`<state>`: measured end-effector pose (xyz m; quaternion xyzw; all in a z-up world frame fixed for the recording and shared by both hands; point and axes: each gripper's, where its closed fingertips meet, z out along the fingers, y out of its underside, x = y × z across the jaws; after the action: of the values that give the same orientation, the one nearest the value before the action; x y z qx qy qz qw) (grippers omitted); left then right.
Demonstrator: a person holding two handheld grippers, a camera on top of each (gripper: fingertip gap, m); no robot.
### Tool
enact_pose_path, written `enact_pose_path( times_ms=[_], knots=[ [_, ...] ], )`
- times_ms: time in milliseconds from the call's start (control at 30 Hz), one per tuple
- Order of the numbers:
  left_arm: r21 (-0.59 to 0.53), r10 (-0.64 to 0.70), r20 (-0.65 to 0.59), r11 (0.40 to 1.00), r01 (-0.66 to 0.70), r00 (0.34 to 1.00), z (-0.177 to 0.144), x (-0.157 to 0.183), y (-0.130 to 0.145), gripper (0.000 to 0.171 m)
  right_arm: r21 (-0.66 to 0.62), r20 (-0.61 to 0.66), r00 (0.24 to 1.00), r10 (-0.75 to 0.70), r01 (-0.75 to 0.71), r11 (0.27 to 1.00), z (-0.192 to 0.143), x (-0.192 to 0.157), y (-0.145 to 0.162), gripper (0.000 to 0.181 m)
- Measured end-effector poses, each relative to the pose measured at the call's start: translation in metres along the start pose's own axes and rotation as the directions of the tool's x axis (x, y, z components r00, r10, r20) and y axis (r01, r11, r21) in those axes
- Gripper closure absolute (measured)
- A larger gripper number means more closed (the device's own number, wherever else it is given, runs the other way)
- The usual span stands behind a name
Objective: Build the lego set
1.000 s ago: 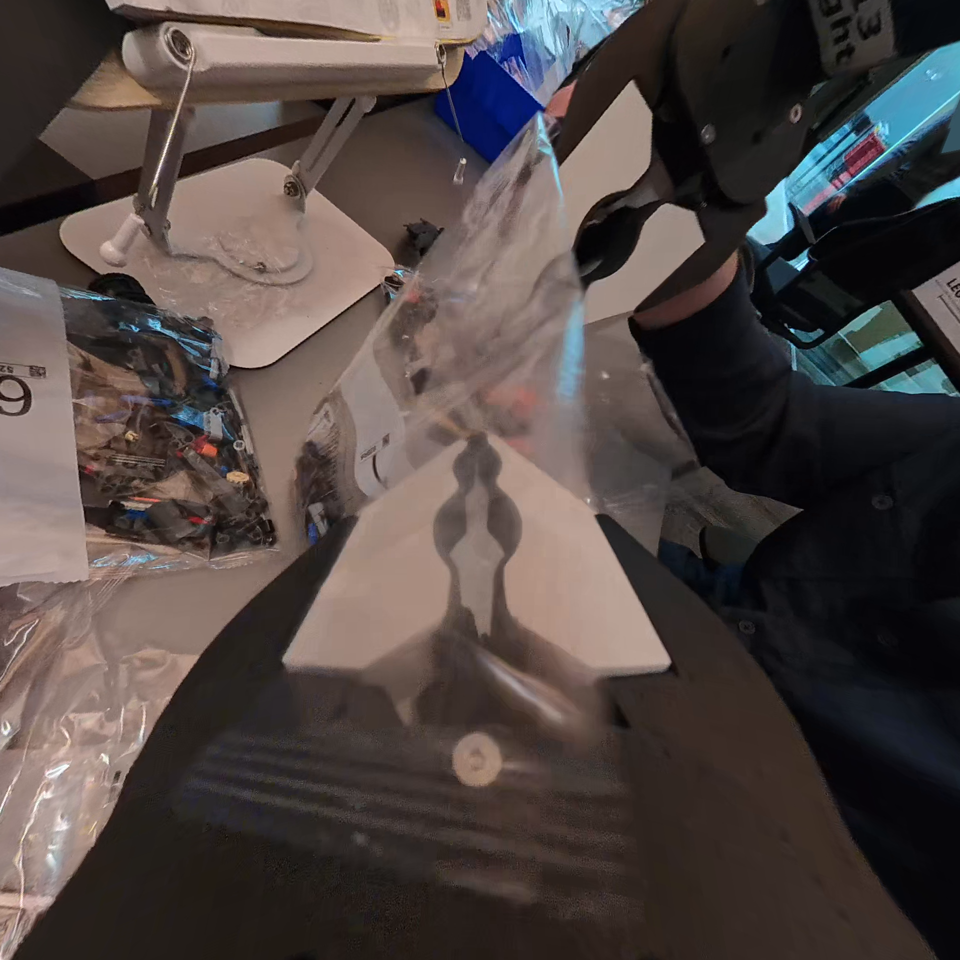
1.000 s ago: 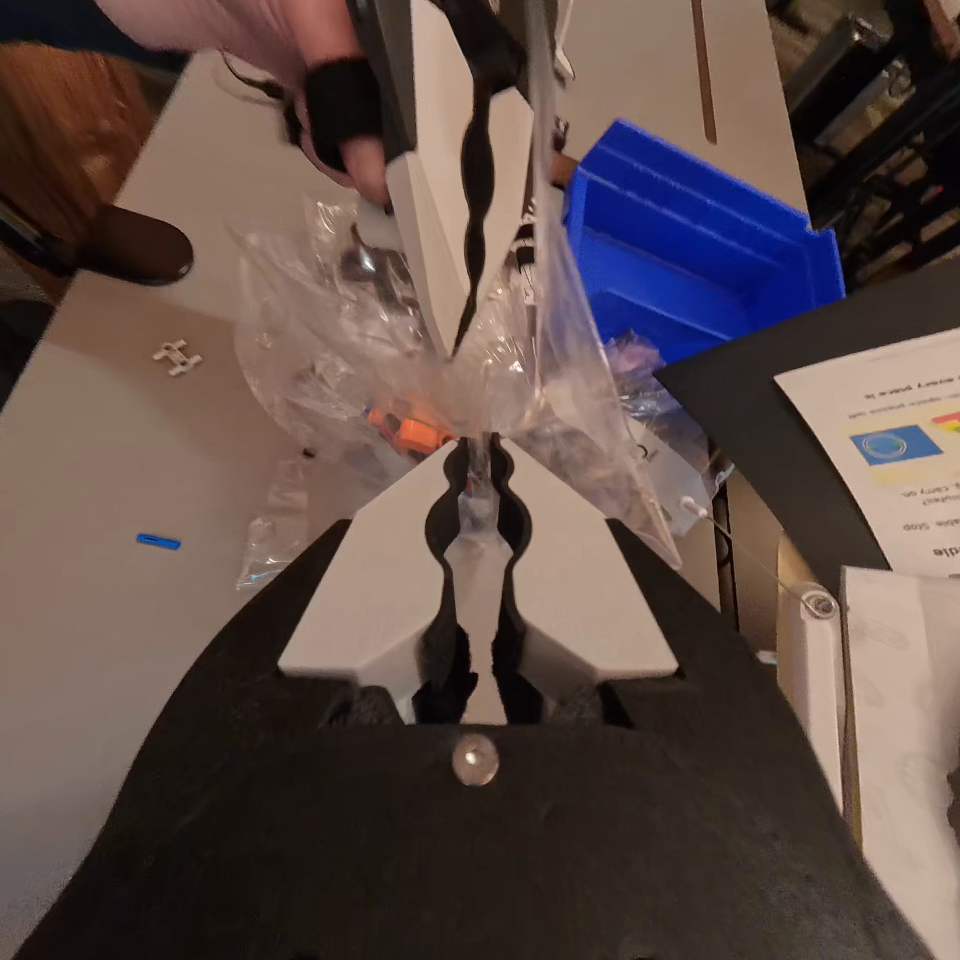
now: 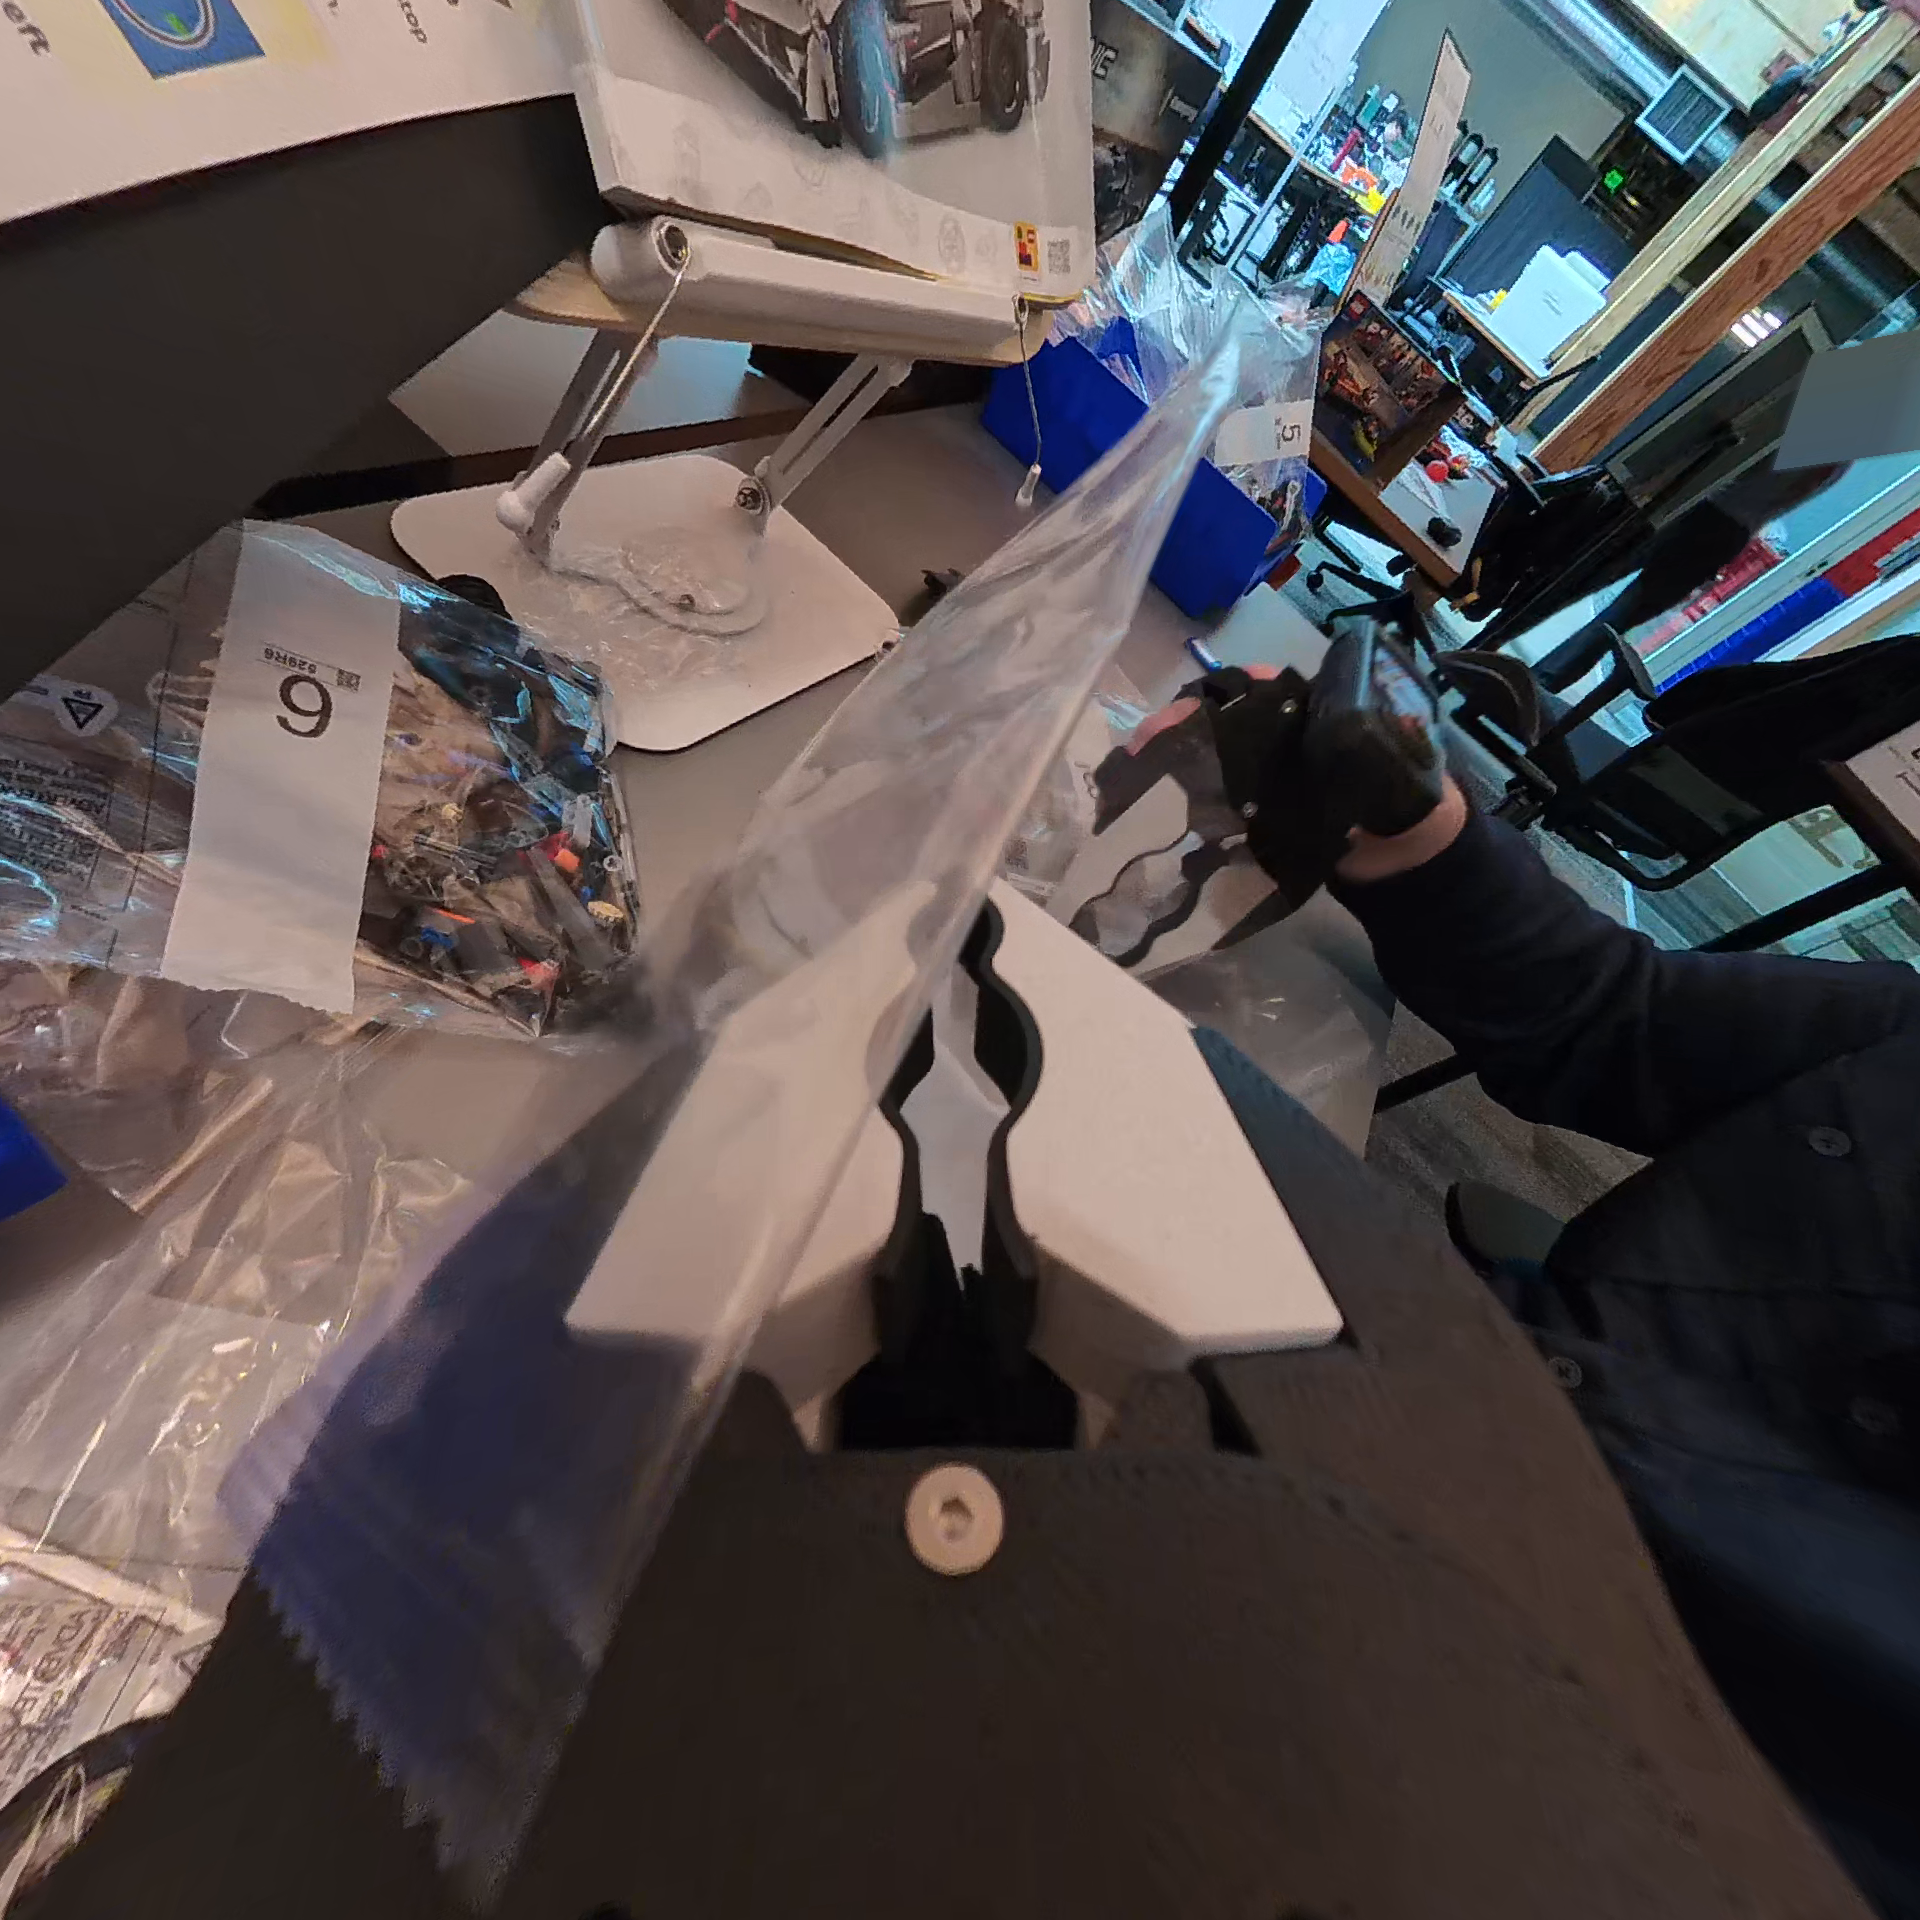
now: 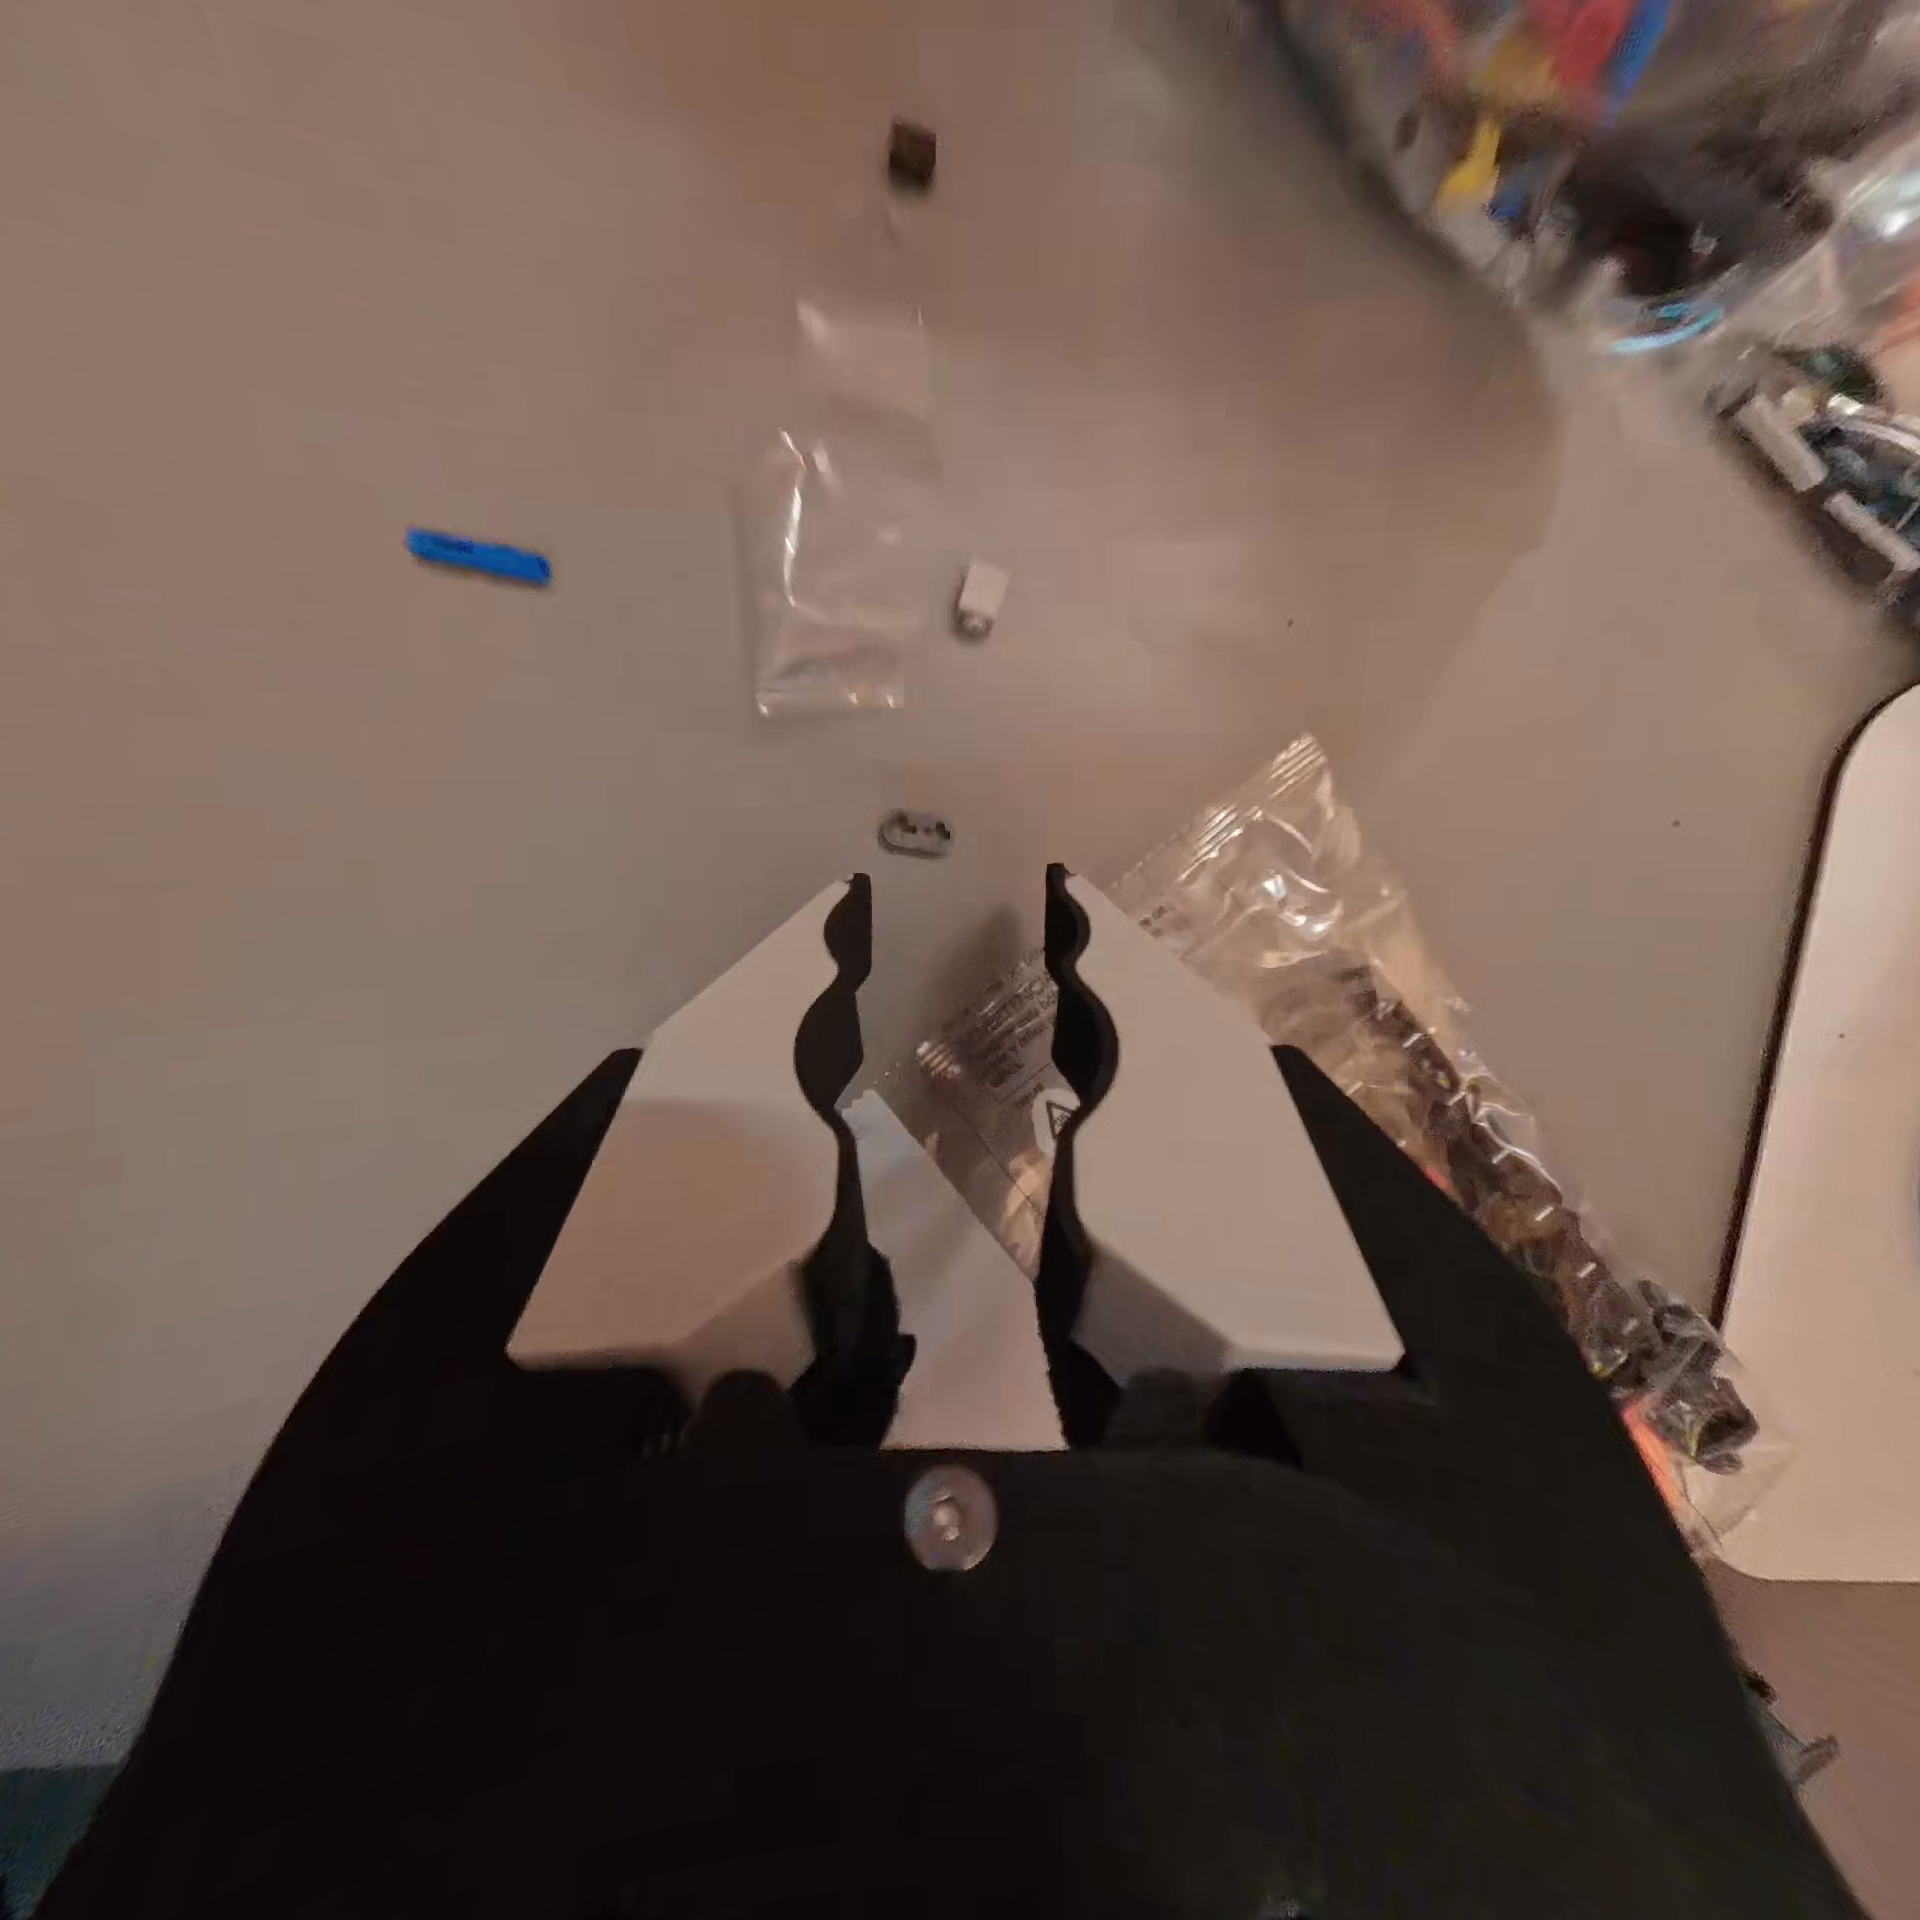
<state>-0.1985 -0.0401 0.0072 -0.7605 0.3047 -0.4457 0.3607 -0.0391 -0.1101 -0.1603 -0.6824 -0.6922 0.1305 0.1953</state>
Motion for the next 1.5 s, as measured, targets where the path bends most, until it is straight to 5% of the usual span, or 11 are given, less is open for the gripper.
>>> enact_pose_path(
  times_ms=[467,600,733,867,1000,1100,1233,1500],
  knots=[
    [0.005,0.015,-0.013,1.0,-0.014,1.0,0.002,0.006,0.002,0.171,0.047,0.051,0.998,0.024,-0.027,0.999,0.011,-0.006,-0.009,0.17],
    [0.001,0.02,-0.017,1.0,-0.02,1.0,0.004,0.009,0.002,0.171,0.28,0.004,1.0,-0.026,0.024,0.96,-0.042,-0.002,-0.073,0.169],
    [-0.006,0.022,-0.02,1.0,-0.022,1.0,0.006,0.012,0.002,0.171,0.531,-0.104,0.991,-0.088,0.13,0.838,-0.118,0.005,-0.16,0.169],
    [-0.007,0.024,-0.028,1.0,-0.024,0.999,0.007,0.016,0.002,0.171,0.473,-0.182,0.979,-0.092,0.169,0.865,-0.121,0.031,-0.195,0.169],
    [-0.004,0.025,-0.026,1.0,-0.025,0.999,0.006,0.016,0.001,0.171,0.346,-0.269,0.962,-0.051,0.146,0.927,-0.092,0.058,-0.191,0.152],
    [0.007,0.018,-0.022,1.0,-0.018,1.0,0.003,0.012,0.001,0.171,0.461,-0.29,0.957,-0.024,0.161,0.873,-0.116,0.049,-0.19,0.153],
    [0.027,0.006,-0.012,1.0,-0.006,1.0,-0.003,0.005,-0.002,0.171,0.494,-0.229,0.973,0.044,0.077,0.866,-0.123,0.042,-0.15,0.153],
    [0.033,0.001,-0.009,0.999,-0.001,1.0,-0.005,0.003,-0.002,0.171,0.127,0.02,0.993,0.12,-0.122,0.984,0.006,0.016,-0.058,0.159]
  ],
)
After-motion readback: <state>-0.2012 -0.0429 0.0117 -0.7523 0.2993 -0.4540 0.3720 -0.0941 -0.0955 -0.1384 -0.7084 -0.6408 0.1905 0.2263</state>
